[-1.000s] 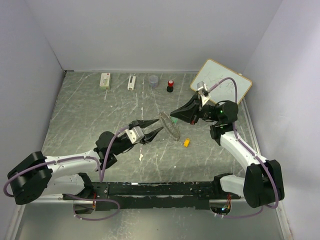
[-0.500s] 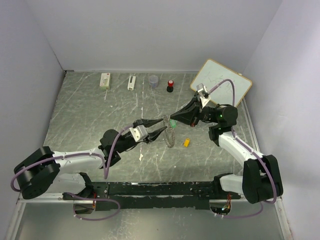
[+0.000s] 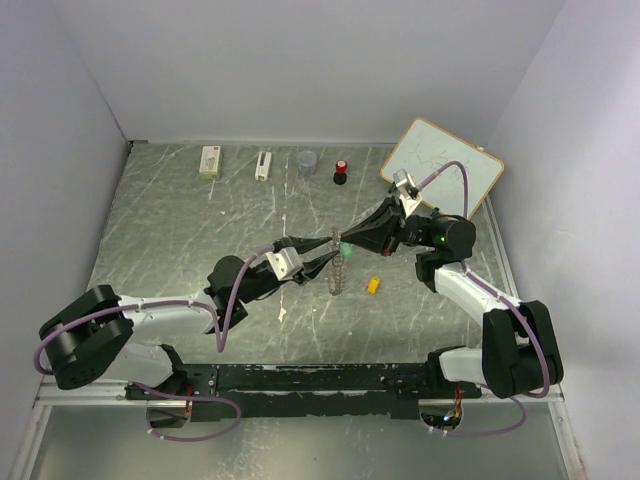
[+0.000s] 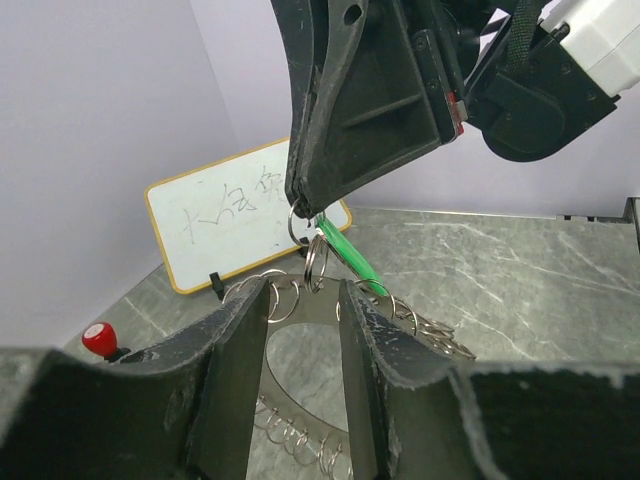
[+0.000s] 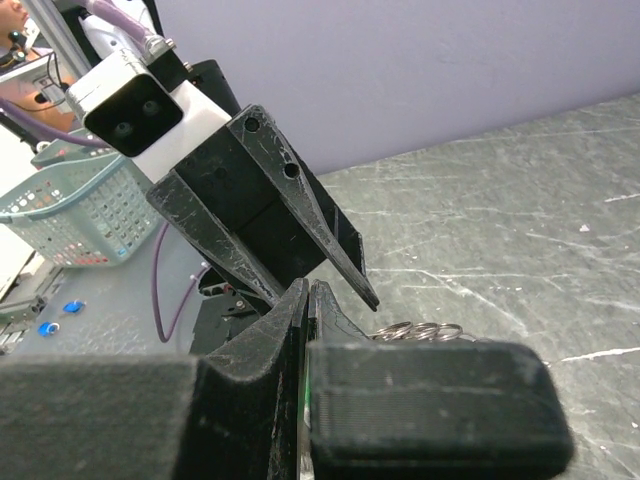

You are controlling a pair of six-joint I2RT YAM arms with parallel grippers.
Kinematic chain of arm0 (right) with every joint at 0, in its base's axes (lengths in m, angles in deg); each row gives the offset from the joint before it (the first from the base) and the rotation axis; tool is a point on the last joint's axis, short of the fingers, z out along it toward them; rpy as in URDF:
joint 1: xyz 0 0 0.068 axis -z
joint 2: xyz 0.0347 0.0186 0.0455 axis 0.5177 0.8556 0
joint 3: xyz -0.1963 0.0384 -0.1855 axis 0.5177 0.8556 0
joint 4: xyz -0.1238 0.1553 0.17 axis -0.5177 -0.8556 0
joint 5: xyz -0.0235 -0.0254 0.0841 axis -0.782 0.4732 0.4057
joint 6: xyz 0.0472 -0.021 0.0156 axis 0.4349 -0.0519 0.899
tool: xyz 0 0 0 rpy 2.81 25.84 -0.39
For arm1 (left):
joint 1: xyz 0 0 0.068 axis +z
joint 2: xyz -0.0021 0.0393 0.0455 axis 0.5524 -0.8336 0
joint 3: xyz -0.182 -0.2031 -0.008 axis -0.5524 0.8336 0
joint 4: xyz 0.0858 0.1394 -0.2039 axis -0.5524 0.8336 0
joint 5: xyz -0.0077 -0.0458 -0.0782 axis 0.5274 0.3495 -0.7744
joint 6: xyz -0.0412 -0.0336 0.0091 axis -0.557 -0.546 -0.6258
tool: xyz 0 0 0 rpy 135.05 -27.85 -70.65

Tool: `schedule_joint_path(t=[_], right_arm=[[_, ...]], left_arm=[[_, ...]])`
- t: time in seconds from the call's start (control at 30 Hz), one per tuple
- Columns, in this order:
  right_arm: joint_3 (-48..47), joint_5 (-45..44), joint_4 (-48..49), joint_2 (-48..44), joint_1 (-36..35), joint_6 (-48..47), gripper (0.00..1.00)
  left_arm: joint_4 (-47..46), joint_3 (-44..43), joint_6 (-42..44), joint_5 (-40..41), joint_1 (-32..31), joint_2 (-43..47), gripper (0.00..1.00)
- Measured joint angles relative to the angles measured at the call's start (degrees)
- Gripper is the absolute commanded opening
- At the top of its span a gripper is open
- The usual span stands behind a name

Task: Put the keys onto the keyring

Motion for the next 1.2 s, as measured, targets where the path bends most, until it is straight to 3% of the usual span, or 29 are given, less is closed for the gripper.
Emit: schedule_joint_path(t=[0.57, 0.87, 0.97, 1.03, 1.2], right_arm=[[0.79, 0.15, 4.59, 0.72, 0.04, 3.48, 0.00], [0.79, 0.24, 8.76, 2.21, 0.07, 6.93, 0.00], [0.79, 0.31, 10.45, 3.10, 0.09, 8.74, 0.00], [0.79, 0.33, 10.60, 3.63, 0.09, 10.08, 0.00], [0.79, -0.07, 10.71, 5.11, 0.11, 13.20, 0.00]], left_arm=[[-1.75, -0.63, -0.42, -1.33, 0.26, -1.49, 0.40], [-1.92, -0.92, -0.59, -2.45, 0.33, -2.05, 0.28], [-1.95, -0.92, -0.61, -2.62, 0.37, -2.08, 0.20], [-1.95, -0.92, -0.61, -2.64, 0.46, -2.08, 0.08], [-1.42, -0.92, -0.59, -2.75, 0.59, -2.19, 0.07]])
